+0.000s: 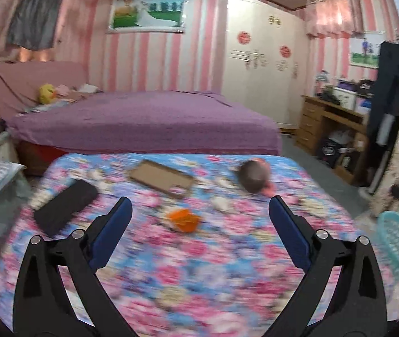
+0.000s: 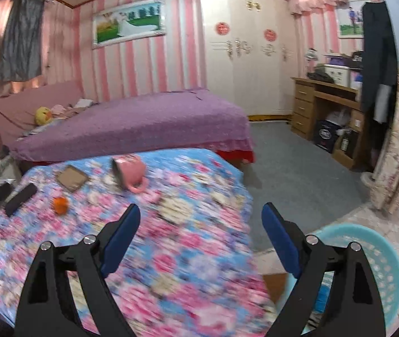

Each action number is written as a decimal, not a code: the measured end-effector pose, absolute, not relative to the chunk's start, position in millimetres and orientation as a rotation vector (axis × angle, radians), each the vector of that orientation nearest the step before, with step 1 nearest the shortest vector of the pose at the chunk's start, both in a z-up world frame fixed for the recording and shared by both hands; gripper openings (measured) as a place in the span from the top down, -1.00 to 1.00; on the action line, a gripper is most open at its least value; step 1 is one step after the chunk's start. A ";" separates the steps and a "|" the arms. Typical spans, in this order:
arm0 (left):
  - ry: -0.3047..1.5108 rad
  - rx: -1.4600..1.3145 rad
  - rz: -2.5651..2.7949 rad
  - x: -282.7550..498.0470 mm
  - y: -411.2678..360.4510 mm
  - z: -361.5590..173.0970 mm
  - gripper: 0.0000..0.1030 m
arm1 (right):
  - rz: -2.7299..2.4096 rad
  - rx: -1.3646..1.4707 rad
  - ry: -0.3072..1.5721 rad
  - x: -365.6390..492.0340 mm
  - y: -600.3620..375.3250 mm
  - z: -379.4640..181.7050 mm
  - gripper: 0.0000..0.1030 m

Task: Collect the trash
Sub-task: 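Move both open tools back over the bed, then grasp the orange peel with the right gripper while the left gripper approaches the orange cup, then grasp the orange plastic cup with the left gripper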

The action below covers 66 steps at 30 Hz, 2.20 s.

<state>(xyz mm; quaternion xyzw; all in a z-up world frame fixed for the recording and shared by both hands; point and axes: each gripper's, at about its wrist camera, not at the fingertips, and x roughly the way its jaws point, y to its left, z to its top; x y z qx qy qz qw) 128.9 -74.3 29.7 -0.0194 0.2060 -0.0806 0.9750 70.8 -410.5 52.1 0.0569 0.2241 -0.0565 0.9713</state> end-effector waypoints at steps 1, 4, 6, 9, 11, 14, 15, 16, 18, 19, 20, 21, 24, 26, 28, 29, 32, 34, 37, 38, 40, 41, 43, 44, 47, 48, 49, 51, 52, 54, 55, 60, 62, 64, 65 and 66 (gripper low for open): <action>0.415 -0.038 -0.126 133.4 -62.7 29.3 -0.84 | -0.096 0.105 0.446 76.4 -399.7 55.2 -0.69; 0.423 -0.078 -0.068 144.2 -28.0 24.4 -0.84 | -0.060 0.078 0.446 91.4 -376.3 57.9 -0.69; 0.424 -0.073 -0.039 148.9 -13.0 21.3 -0.85 | -0.040 0.072 0.456 101.9 -364.9 56.4 -0.70; 0.418 -0.007 0.036 153.4 2.1 16.6 -0.85 | -0.010 0.078 0.475 118.2 -348.9 52.2 -0.70; 0.431 -0.009 0.043 158.8 12.3 12.7 -0.85 | 0.022 0.076 0.491 130.7 -331.9 46.5 -0.70; 0.467 -0.026 0.042 166.8 23.7 2.8 -0.85 | 0.080 0.044 0.530 149.2 -300.3 34.1 -0.70; 0.482 -0.028 0.055 170.0 26.3 -1.2 -0.85 | 0.092 0.034 0.547 155.3 -291.2 29.6 -0.70; 0.508 -0.040 0.053 175.7 30.1 -5.9 -0.85 | 0.103 0.029 0.565 163.4 -279.7 24.6 -0.70; 0.529 -0.061 0.056 179.7 31.3 -10.9 -0.85 | 0.142 0.030 0.585 177.6 -259.1 15.6 -0.70; 0.540 -0.083 0.057 182.6 34.4 -13.1 -0.85 | 0.163 0.017 0.604 186.4 -246.6 9.3 -0.70; 0.552 -0.101 0.051 185.5 36.6 -15.7 -0.85 | 0.181 -0.007 0.623 194.8 -232.6 2.5 -0.70; 0.561 -0.111 0.052 188.1 37.8 -18.2 -0.85 | 0.197 -0.030 0.637 201.4 -221.9 -2.7 -0.70; 0.603 -0.107 0.063 198.4 38.3 -26.7 -0.85 | 0.248 -0.099 0.699 222.3 -189.3 -20.5 -0.70; 0.631 -0.102 0.079 203.7 39.6 -32.0 -0.85 | 0.279 -0.111 0.729 235.0 -172.6 -31.4 -0.70; 0.639 -0.122 0.075 205.7 42.3 -33.7 -0.85 | 0.292 -0.122 0.743 244.7 -161.1 -39.4 -0.70; 0.642 -0.133 0.072 206.6 43.4 -34.6 -0.85 | 0.299 -0.123 0.755 250.0 -156.1 -44.0 -0.70; 0.652 -0.152 0.061 209.9 43.8 -37.0 -0.85 | 0.298 -0.110 0.780 262.8 -147.1 -54.1 -0.68; 0.654 -0.150 0.057 211.5 41.3 -38.2 -0.85 | 0.301 -0.118 0.798 269.7 -141.6 -59.1 -0.44; 0.666 -0.135 0.049 216.7 34.4 -42.3 -0.85 | 0.335 -0.120 0.856 281.9 -135.8 -69.2 0.13; 0.674 -0.129 0.047 219.0 31.6 -44.7 -0.85 | 0.345 -0.110 0.849 281.5 -137.0 -67.7 0.21; 0.689 -0.116 0.035 222.4 24.7 -48.6 -0.85 | 0.358 -0.118 0.834 277.0 -139.5 -64.1 0.39; 0.691 -0.106 0.031 223.4 20.7 -49.5 -0.85 | 0.356 -0.122 0.826 273.0 -143.1 -61.6 0.39; 0.689 -0.091 0.021 225.2 12.8 -50.2 -0.85 | 0.352 -0.104 0.818 264.3 -153.8 -56.9 0.39; 0.689 -0.086 0.016 226.4 8.5 -50.5 -0.85 | 0.349 -0.092 0.818 259.4 -161.0 -54.2 0.39; 0.698 -0.084 -0.004 231.5 -4.1 -53.0 -0.85 | 0.319 -0.081 0.785 250.0 -182.5 -43.5 0.39; 0.702 -0.092 -0.015 233.0 -8.2 -53.4 -0.85 | 0.307 -0.074 0.773 249.8 -189.6 -39.8 0.39; 0.709 -0.101 -0.034 235.3 -14.3 -53.6 -0.85 | 0.295 -0.059 0.760 250.1 -199.8 -35.2 0.39; 0.719 -0.112 -0.066 241.0 -30.6 -53.5 -0.85 | 0.267 -0.023 0.753 252.7 -218.5 -31.2 0.39; 0.720 -0.110 -0.072 242.3 -37.5 -53.2 -0.85 | 0.257 0.000 0.750 253.9 -227.8 -30.4 0.39; 0.715 -0.093 -0.089 244.5 -57.5 -52.2 -0.85 | 0.243 0.035 0.748 257.7 -243.2 -29.3 0.39; 0.720 -0.071 -0.099 247.7 -70.1 -53.4 -0.85 | 0.236 0.047 0.747 259.0 -248.3 -29.4 0.39; 0.800 0.029 -0.087 269.8 -108.8 -68.4 -0.77 | 0.239 0.072 0.753 261.7 -261.7 -31.2 0.39; 0.825 0.030 -0.091 277.0 -112.2 -71.7 -0.66 | 0.246 0.059 0.754 260.7 -263.8 -31.6 0.39; 0.853 0.011 -0.101 283.3 -110.7 -75.6 -0.35 | 0.246 0.056 0.754 259.4 -266.3 -32.4 0.39; 0.868 -0.002 -0.113 285.9 -109.8 -78.2 -0.24 | 0.247 0.056 0.754 259.4 -267.7 -32.4 0.39; 0.875 -0.013 -0.115 287.0 -108.0 -79.5 -0.08 | 0.246 0.057 0.752 259.7 -268.8 -32.2 0.39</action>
